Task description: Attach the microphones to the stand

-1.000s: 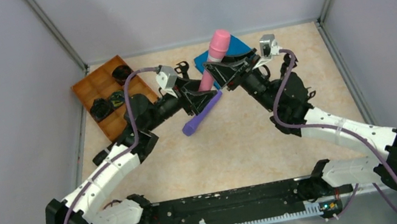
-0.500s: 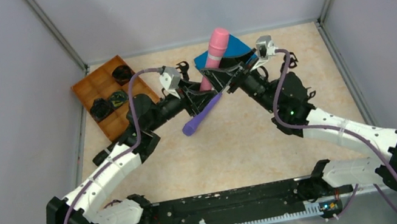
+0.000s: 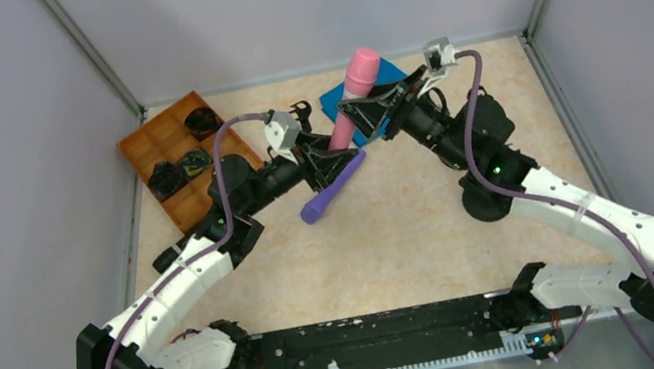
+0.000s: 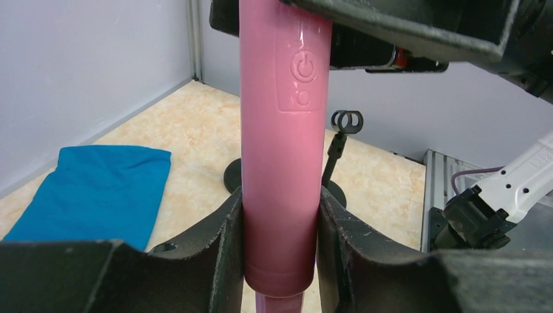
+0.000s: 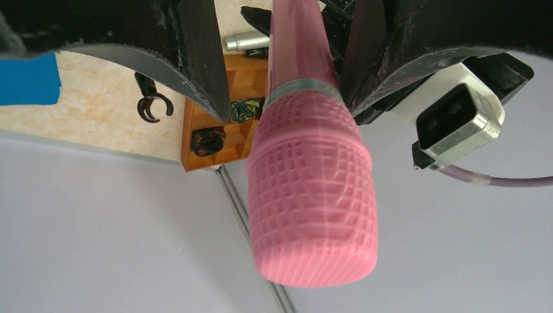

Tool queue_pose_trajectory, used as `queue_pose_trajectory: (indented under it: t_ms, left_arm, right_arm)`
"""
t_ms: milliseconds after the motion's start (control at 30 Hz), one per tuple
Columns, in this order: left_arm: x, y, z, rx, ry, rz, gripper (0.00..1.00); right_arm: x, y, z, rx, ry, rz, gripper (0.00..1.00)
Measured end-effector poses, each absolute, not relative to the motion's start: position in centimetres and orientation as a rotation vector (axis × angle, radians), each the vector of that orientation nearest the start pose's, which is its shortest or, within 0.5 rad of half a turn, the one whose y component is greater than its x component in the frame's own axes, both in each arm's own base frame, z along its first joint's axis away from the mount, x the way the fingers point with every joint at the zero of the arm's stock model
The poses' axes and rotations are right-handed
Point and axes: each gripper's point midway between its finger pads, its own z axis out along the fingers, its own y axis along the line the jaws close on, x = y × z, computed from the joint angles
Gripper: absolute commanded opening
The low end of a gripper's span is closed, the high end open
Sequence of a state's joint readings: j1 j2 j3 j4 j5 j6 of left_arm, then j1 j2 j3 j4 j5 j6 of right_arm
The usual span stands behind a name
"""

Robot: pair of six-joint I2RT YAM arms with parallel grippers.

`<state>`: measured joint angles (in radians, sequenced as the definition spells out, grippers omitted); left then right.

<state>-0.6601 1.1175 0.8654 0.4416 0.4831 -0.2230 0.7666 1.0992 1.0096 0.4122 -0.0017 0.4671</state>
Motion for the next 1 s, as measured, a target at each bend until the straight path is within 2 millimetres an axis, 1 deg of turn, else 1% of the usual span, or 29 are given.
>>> queue_pose_trajectory:
  t_ms: [100, 200, 333, 467, 533, 600, 667, 700, 733, 767, 800, 833, 933, 1000]
  left_arm:
    - [24.9, -30.8, 35.0, 0.737, 1.295, -1.054, 0.0]
    - [24.7, -30.8, 35.0, 0.748, 1.29, -1.056, 0.0]
    - [24.7, -30.8, 35.0, 0.751, 1.289, -1.053, 0.0]
    - [24.8, -30.8, 34.9, 0.753, 1.289, -1.049, 0.02]
    - [24.8, -30.8, 34.7, 0.754, 1.293, -1.045, 0.06]
    - [24.9, -30.7, 34.7, 0.754, 1.294, -1.04, 0.16]
    - [25.0, -30.7, 34.7, 0.749, 1.292, -1.035, 0.29]
    - [25.0, -30.7, 34.8, 0.745, 1.291, -1.031, 0.37]
    - [25.1, -30.6, 34.7, 0.742, 1.29, -1.026, 0.5]
    - [25.2, -30.6, 34.7, 0.739, 1.29, -1.022, 0.6]
    - [25.3, -30.5, 34.5, 0.73, 1.296, -1.013, 0.68]
    - [25.5, -30.4, 34.2, 0.722, 1.303, -1.003, 0.74]
    - [26.4, -29.8, 33.2, 0.671, 1.341, -0.963, 0.86]
    - [27.1, -29.4, 32.4, 0.633, 1.372, -0.931, 0.89]
  right_arm:
    - [27.5, 28.8, 43.4, -0.196, 1.317, 1.084, 0.58]
    - [27.3, 29.1, 43.7, -0.211, 1.322, 1.114, 0.56]
    - [27.2, 29.8, 43.2, -0.233, 1.341, 1.138, 0.52]
    - [27.4, 30.3, 42.4, -0.248, 1.367, 1.145, 0.42]
    - [27.4, 30.4, 42.3, -0.253, 1.37, 1.152, 0.36]
    - [27.3, 30.4, 42.4, -0.259, 1.367, 1.154, 0.27]
    - [27.3, 30.4, 42.5, -0.263, 1.359, 1.151, 0.14]
    - [27.3, 30.4, 42.5, -0.265, 1.354, 1.149, 0.07]
    - [27.3, 30.4, 42.4, -0.267, 1.349, 1.147, 0.02]
    - [27.3, 30.3, 42.4, -0.266, 1.344, 1.147, 0.0]
    - [27.3, 30.3, 42.2, -0.264, 1.336, 1.146, 0.0]
    - [27.4, 30.1, 41.9, -0.257, 1.335, 1.141, 0.0]
    - [27.6, 29.4, 41.0, -0.232, 1.337, 1.113, 0.0]
    - [27.7, 28.7, 40.8, -0.216, 1.334, 1.081, 0.0]
